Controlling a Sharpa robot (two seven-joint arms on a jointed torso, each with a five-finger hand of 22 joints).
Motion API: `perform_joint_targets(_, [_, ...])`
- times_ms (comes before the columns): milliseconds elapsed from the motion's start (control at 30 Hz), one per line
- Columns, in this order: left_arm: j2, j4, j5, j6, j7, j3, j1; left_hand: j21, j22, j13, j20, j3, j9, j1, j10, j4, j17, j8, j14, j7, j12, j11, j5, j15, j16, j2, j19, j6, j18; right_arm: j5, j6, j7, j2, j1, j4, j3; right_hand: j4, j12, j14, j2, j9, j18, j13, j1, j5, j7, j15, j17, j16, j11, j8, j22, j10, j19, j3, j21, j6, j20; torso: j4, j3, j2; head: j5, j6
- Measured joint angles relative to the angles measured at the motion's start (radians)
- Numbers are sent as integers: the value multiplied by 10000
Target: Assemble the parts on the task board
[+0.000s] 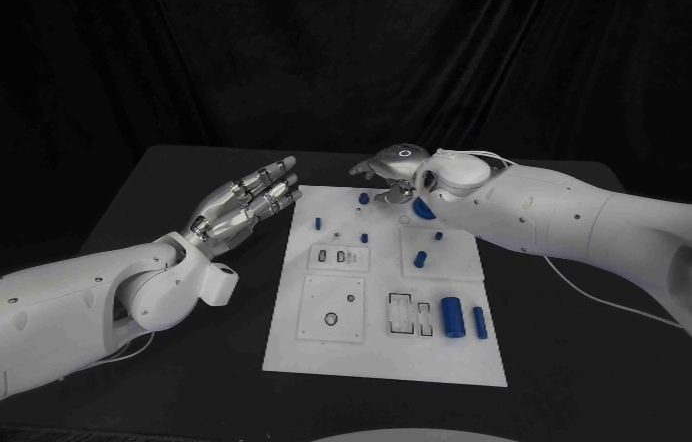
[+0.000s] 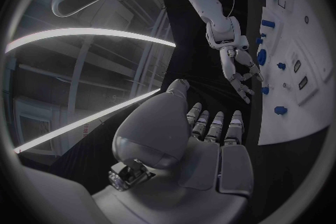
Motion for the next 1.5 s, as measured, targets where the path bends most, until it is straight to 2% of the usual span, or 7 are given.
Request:
perform_joint_targets(200, [-88,14,4,10,-22,-1,0,0,0,0,0,0,-1,0,0,0,0,0,0,35,0,0,0,0,0,0,0,-35,0,278,-529,12,-977,315,1097,-10,2,1157,-63,197,295,0,349,15,0,734,-63,-120,-73,-63,628,69,1743,0,-122,-162,2253,0,-4,0,-3,12,45])
perform_joint_targets(333, [-137,22,5,14,-38,-2,-2,0,1,0,0,-1,-1,0,0,0,0,0,-1,35,0,0,0,0,0,0,0,-35,0,460,-743,-8,-1868,595,2024,4,135,2813,-45,197,413,-1,1256,15,-7,792,-220,-255,-225,-451,877,69,3075,33,-207,-377,3129,-109,-6,-1,-12,-21,68])
perform_joint_targets(400, [-153,27,6,15,-45,-2,-2,0,1,0,0,-1,-2,0,0,0,0,-1,-1,35,0,0,0,0,0,0,0,-35,0,538,-775,-53,-2341,673,2464,4,294,5610,182,322,490,85,3599,-122,-120,633,-442,-98,-33,-636,905,116,2168,240,-519,-500,3599,-389,-12,-2,-19,-26,68])
perform_joint_targets(533, [-171,31,6,22,-63,-2,-3,0,1,-1,0,15,-2,0,0,17,0,-1,-1,35,0,0,0,0,0,0,0,-35,-1,653,-746,-213,-2955,728,2948,-4,868,12973,1826,239,702,-433,11569,-909,-336,567,-493,6480,5562,-946,712,3134,5304,1864,-1090,2548,3782,-419,-31,-12,-22,-23,44])
perform_joint_targets(600, [-171,28,6,31,-75,-1,-3,0,1,0,0,27,-2,0,0,28,0,-1,0,35,0,-1,0,0,0,0,0,-35,-1,695,-653,-346,-3213,727,3146,-5,1222,14434,2086,271,801,-638,12240,-1440,-388,532,-494,7574,7216,-964,595,4221,6390,2256,-1381,3657,3747,-412,-48,-20,-26,12,24])
perform_joint_targets(967, [-134,7,6,104,-142,-2,-8,0,-7,0,0,54,6,0,0,1,0,-1,-1,106,0,0,0,0,0,0,0,37,0,808,22,-962,-3581,310,2905,-11,1711,14920,2122,324,931,-950,12382,-1989,597,431,-527,7804,8560,-1002,201,5498,6611,2958,-1721,5554,3231,-460,-127,-52,-38,91,-27])
perform_joint_targets(1500, [-124,-42,6,202,-220,-3,-20,0,-6,0,0,95,5,0,0,-41,0,-1,-1,106,0,0,0,-1,0,0,0,37,-1,846,402,-1081,-3240,-97,2345,-7,1295,14920,2122,229,891,-949,12381,-1543,219,559,-527,7801,8560,-1001,311,5496,6610,3236,-1554,5983,2935,-486,-129,-37,-42,99,-144])
